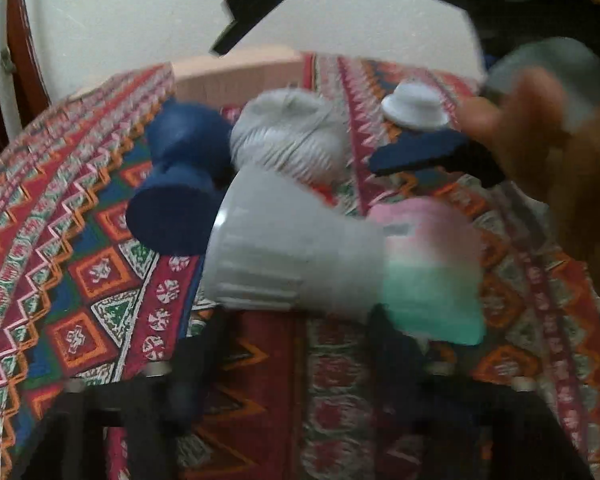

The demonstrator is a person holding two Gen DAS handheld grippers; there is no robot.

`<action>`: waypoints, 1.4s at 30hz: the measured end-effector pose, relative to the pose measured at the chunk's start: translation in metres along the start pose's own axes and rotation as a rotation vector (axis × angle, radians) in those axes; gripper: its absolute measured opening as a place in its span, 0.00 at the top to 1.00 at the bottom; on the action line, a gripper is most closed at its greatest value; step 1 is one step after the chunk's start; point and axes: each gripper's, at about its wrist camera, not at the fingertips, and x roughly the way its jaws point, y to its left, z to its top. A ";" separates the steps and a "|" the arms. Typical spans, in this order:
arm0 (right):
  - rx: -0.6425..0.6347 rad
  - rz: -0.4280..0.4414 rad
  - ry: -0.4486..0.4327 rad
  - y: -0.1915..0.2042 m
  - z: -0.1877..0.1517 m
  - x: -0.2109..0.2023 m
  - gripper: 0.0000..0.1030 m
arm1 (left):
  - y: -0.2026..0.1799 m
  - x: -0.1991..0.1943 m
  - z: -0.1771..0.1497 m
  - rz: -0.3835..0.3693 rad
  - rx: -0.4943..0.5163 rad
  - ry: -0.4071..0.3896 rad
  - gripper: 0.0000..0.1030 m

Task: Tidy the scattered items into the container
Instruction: 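Grasp the grey cup with the left tool while the right grasps the twine ball, then drop the grey cup and twine ball into the pink box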

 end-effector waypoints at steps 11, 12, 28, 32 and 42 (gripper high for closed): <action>-0.036 -0.048 -0.131 -0.002 -0.027 -0.059 0.35 | -0.043 -0.038 0.001 0.218 0.212 -0.250 0.11; -0.034 -0.040 -0.147 -0.004 -0.033 -0.071 0.35 | -0.050 -0.032 0.003 0.227 0.233 -0.241 0.11; -0.041 0.028 -0.315 0.005 -0.163 -0.181 0.35 | -0.034 -0.056 -0.020 0.202 0.217 -0.127 0.40; -0.059 0.051 -0.361 0.018 -0.227 -0.215 0.35 | -0.025 -0.125 -0.044 0.167 0.209 -0.187 0.40; -0.061 0.096 -0.442 0.015 -0.394 -0.281 0.35 | -0.037 -0.282 -0.081 -0.089 0.231 -0.295 0.40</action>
